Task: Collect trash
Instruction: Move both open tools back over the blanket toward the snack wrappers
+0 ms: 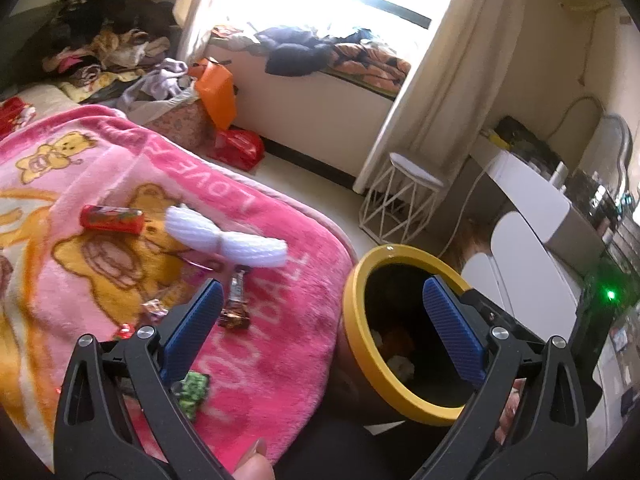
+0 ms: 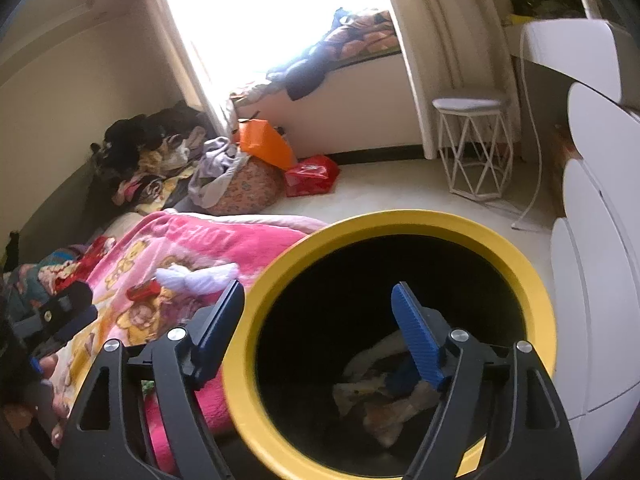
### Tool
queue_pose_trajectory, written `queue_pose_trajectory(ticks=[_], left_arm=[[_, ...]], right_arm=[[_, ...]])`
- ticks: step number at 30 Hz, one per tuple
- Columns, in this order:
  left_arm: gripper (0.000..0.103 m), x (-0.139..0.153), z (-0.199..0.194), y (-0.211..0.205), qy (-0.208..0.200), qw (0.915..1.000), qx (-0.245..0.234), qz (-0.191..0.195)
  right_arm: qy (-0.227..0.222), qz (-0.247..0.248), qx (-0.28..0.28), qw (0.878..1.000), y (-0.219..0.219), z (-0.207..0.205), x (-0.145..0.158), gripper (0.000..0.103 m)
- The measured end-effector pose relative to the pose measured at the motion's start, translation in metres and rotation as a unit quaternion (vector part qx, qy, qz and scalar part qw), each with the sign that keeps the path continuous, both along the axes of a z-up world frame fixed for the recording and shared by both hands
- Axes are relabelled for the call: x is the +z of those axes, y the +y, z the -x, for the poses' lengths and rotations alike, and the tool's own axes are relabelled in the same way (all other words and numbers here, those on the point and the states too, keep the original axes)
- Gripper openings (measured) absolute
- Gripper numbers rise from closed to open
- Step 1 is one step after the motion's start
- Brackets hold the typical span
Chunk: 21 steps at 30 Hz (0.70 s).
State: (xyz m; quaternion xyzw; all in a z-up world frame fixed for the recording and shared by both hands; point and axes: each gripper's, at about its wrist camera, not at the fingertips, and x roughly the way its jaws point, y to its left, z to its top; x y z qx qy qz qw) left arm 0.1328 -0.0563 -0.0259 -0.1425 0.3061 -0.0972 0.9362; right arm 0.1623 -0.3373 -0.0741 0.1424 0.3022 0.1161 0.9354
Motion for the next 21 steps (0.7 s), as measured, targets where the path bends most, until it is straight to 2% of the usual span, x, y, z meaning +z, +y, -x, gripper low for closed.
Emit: queue_pose_trajectory(ticks=[21], left_arm=[[0.092, 0.02, 0.017, 0.062, -0.036, 0.9966, 0.074, -0.001]], right_arm=[[-0.04, 0.031, 0.121, 0.991, 0.086, 0.026, 0.019, 0.076]])
